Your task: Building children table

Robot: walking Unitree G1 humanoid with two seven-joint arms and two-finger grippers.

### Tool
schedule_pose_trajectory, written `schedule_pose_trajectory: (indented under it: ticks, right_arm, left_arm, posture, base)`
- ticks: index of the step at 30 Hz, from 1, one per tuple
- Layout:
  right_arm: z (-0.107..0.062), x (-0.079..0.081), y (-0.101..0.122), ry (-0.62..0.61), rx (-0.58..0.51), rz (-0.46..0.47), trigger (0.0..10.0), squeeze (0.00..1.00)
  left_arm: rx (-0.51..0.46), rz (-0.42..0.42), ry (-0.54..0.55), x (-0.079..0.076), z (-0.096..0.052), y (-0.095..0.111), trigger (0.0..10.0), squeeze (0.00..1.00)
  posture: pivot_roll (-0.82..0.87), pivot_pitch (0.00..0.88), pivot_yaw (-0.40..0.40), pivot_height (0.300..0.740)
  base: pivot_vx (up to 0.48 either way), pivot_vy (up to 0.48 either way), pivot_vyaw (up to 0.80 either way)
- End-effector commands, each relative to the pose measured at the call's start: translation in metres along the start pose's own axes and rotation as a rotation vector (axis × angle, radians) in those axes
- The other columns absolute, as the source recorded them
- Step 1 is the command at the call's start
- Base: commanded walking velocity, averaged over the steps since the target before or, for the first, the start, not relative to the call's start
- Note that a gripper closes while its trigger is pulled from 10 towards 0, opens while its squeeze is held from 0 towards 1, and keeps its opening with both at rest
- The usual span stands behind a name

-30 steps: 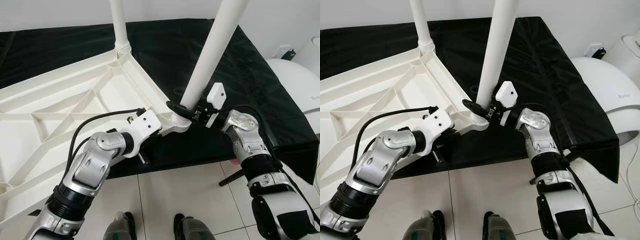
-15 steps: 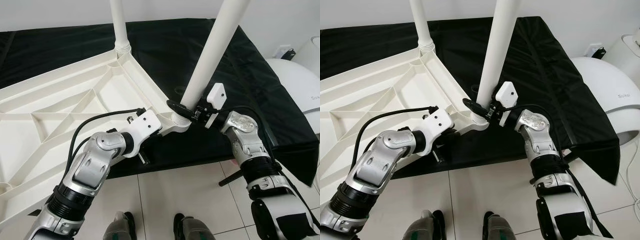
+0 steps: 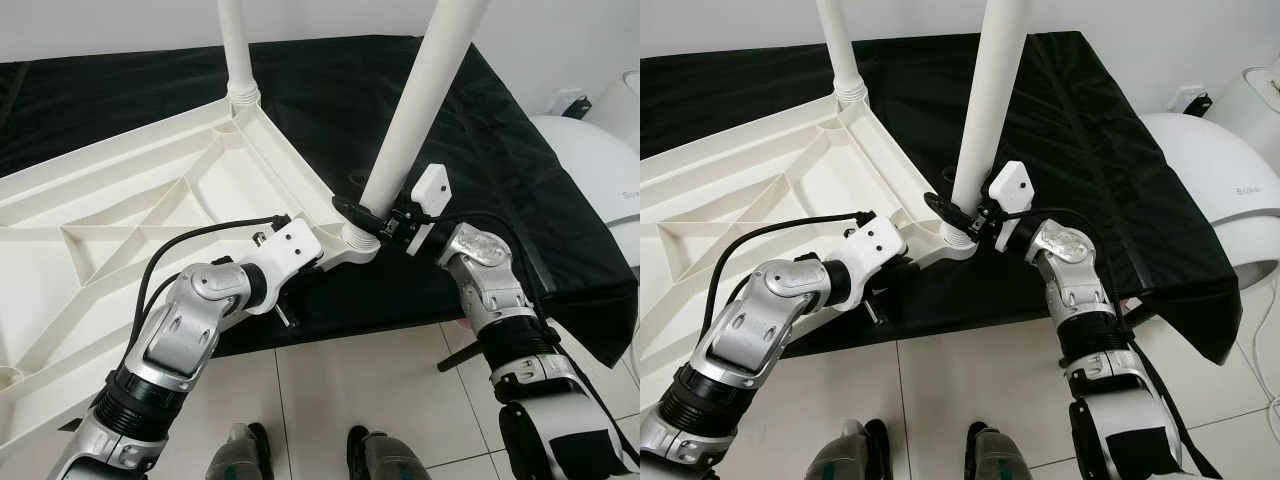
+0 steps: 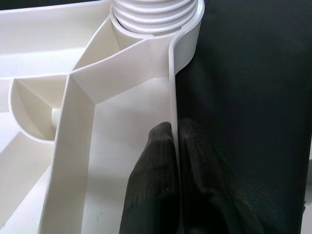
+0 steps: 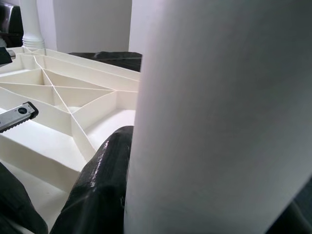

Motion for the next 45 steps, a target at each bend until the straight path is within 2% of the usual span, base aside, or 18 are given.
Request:
schedule_pose_trajectory:
  ticks: [1,14,45]
  right_arm:
    - [-0.011,-0.002,-0.024,-0.056,0.080,0.074,10.0,0.00]
    - [-0.013,0.007,-0.027,-0.051,0.080,0.080,10.0,0.00]
    - [-0.004,0.019,-0.025,-0.121,0.020,0.084,10.0,0.00]
  left_arm:
    - [0.005,0.010,0.043,0.001,-0.001,0.002,10.0,0.00]
    - [0.001,0.008,0.051,0.002,0.001,0.003,10.0,0.00]
    - [-0.007,0.012,0.060,0.002,0.003,0.005,10.0,0.00]
  posture:
    - [-0.08,0.219,-0.011,0.740]
    - [-0.08,0.213,-0.014,0.740]
    - [-0.08,0.185,-0.026,0.740]
  base:
    - [0.000,0.000,0.00]
    - [0.000,0.000,0.00]
    - [0.000,0.000,0.00]
Point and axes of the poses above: a point about 5 cm out from each wrist's last joint towards the gripper, its own z axis pointing out of the wrist towards the gripper, its own y axis along the axis of the wrist's last joint, x = y × z, the point moved 1 cm from there along z, pointing out of the wrist towards the gripper, and after that the axes turned 15 degrees about z, right-handed, at the moved point
